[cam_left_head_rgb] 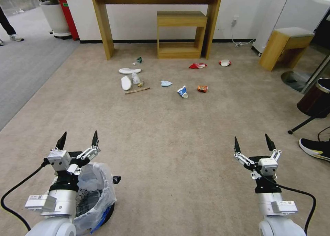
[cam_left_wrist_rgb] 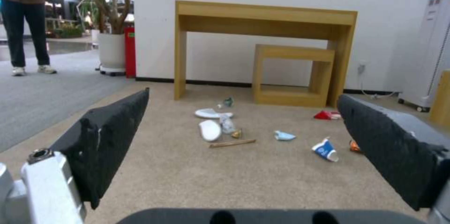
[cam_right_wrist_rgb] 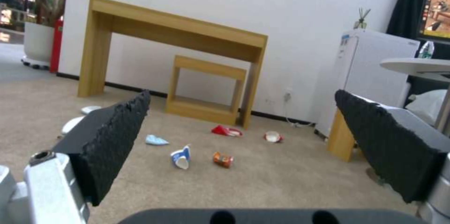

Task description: Pick up the trash bin and place the garbage on the floor into it.

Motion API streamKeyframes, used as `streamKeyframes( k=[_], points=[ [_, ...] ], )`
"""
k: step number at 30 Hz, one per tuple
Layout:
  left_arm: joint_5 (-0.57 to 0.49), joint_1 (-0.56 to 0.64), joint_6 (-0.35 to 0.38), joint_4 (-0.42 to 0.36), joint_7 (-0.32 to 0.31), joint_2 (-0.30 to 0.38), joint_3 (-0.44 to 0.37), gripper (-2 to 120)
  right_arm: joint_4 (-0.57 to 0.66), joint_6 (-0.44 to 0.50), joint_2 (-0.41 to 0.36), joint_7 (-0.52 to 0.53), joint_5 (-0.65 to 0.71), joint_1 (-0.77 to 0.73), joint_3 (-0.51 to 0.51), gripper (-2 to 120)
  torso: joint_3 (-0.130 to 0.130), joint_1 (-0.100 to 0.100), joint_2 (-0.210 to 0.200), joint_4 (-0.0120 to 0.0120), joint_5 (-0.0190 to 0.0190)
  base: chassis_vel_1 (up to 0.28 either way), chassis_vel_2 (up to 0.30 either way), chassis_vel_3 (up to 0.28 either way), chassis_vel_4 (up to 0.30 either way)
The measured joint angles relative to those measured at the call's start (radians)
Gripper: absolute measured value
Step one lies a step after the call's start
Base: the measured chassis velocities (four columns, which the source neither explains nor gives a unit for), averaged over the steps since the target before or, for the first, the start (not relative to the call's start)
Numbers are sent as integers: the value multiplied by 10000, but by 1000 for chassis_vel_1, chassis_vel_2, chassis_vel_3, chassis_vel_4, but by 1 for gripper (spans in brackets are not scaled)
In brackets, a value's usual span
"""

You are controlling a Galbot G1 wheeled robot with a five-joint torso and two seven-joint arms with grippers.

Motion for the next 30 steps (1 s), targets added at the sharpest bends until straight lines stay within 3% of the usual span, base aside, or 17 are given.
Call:
streamKeyframes(
  k=[11, 30],
  points=[
    [170, 46, -28, 108, 0, -33, 75, 100, -18, 38, -12, -6, 3, -5, -9, 100, 0, 0, 0, 0, 0, 8, 10, -7, -8],
    [220, -4, -36, 200, 0, -32, 99, 100, -116, 65, -33, 1, 45, 60, -27, 100, 0, 0, 0, 0, -1, 86, 90, -85, -84]
  ],
)
